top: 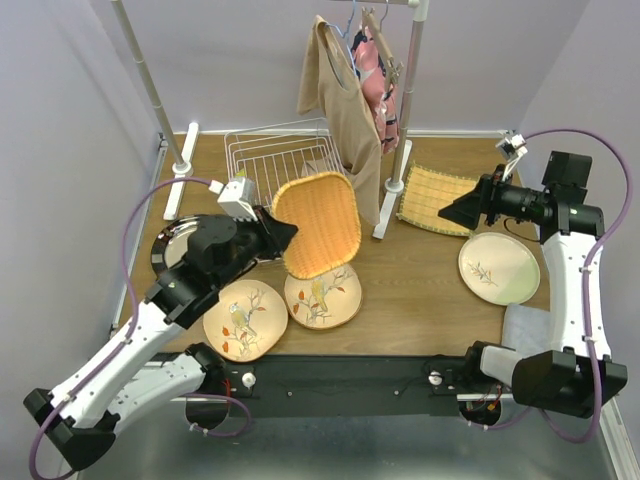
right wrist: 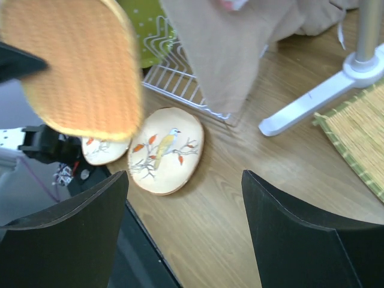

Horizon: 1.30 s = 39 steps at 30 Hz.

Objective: Load the plates into the dish rack
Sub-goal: Insert the plate into the dish rack

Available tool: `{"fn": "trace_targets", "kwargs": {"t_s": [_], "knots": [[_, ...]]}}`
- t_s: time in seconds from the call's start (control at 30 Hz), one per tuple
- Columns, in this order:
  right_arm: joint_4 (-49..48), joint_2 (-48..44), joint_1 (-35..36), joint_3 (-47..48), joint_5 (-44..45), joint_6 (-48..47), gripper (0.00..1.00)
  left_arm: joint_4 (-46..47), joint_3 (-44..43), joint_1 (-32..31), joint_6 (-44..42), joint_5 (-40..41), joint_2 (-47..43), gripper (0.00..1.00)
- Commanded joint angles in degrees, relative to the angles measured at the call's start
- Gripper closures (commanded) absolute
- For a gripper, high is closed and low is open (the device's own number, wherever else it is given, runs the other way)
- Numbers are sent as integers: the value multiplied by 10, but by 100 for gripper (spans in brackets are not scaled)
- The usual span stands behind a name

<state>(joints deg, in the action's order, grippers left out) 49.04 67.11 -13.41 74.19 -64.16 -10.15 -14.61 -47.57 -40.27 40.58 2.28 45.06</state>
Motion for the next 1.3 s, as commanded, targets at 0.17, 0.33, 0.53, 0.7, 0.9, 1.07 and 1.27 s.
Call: {"fn": "trace_targets", "kwargs": {"t_s": [0.17, 0.33, 0.53, 0.7, 0.9, 1.07, 1.27], "knots": [[-95, 9, 0, -101, 60, -26, 16, -214, -235, 9, -121, 245, 56, 100], [-150, 1, 0, -169, 63, -22, 15, -252, -277, 9, -149, 325, 108, 100], [-157, -7, 0, -195, 76, -28, 15, -278, -342, 10, -180, 387, 193, 100], [-164, -20, 0, -207, 86, -21, 15, -332, -424, 17, -204, 401, 270, 100], [-170, -23, 0, -210, 92, -15, 15, -393, -486, 41, -212, 398, 331, 100], [-170, -25, 0, -210, 95, -14, 15, -411, -503, 50, -206, 394, 360, 100], [-172, -26, 0, -211, 98, -12, 15, -420, -533, 56, -210, 386, 400, 100]]}}
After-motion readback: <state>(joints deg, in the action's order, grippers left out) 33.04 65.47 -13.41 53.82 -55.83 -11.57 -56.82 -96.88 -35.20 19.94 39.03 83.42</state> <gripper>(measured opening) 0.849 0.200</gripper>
